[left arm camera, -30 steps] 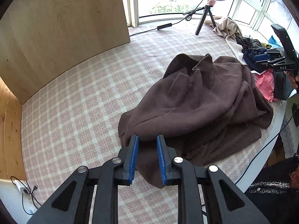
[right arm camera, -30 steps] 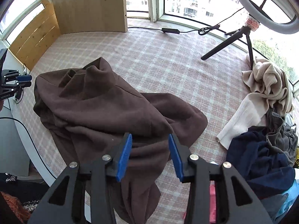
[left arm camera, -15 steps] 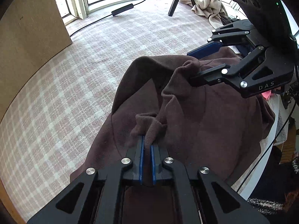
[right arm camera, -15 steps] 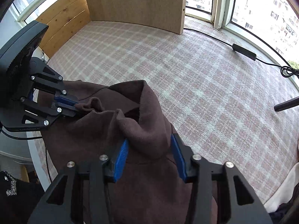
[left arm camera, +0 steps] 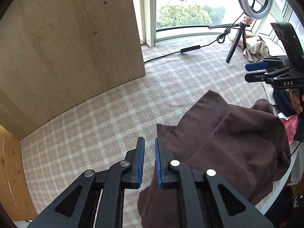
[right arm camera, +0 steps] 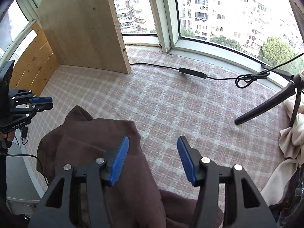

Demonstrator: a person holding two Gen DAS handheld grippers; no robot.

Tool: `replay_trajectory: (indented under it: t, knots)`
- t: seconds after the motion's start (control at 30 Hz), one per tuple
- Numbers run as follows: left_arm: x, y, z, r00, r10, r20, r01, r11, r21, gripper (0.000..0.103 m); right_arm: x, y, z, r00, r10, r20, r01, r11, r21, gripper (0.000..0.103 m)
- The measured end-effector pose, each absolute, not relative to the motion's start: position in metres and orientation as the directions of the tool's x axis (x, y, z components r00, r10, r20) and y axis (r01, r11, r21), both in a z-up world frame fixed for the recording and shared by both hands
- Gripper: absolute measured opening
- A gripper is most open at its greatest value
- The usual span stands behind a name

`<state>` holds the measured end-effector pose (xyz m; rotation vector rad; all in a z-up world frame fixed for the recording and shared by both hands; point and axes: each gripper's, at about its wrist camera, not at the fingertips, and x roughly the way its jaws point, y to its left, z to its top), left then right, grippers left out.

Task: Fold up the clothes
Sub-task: 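Lift the brown top with both grippers and shake it open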

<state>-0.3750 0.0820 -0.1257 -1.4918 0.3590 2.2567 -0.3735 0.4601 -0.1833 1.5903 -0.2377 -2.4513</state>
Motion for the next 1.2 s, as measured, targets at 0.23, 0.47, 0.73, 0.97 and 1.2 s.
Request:
replay_trajectory:
  t: [0.23,0.47,0.73,0.97,1.2]
  knots:
    - [-0.311,0.031,-0.137,-0.262,0.222,-0.939,-0.485,-0.872,-0.071,0.048,-0.291,0.485,-0.215,-0.316,-0.35,-0.882,0.11,-0.937,0.332,0.058]
    - [-0.316,0.036,-0.195,-0.128,0.215,-0.968,-0.487,-0.864,-0.128,0.048,-0.293,0.477,-0.24,-0.255,-0.389,-0.885,0.124,-0.921,0.369,0.058]
    - [-0.306,0.037,-0.205,-0.072,0.316,-0.946,-0.463,-0.851,-0.249,0.008,-0.301,0.466,-0.255,-0.233,-0.409,-0.882,0.145,-0.912,0.384,0.031]
    - [-0.279,0.038,-0.154,-0.209,0.323,-0.923,-0.493,-0.85,-0.186,0.006,-0.263,0.463,-0.193,-0.406,-0.321,-0.856,0.148,-0.947,0.285,0.005]
    - [-0.26,0.037,-0.01,-0.451,0.376,-0.81,-0.589,-0.807,-0.047,0.006,-0.194,0.454,-0.039,-0.695,-0.075,-0.715,0.053,-0.997,0.053,0.004]
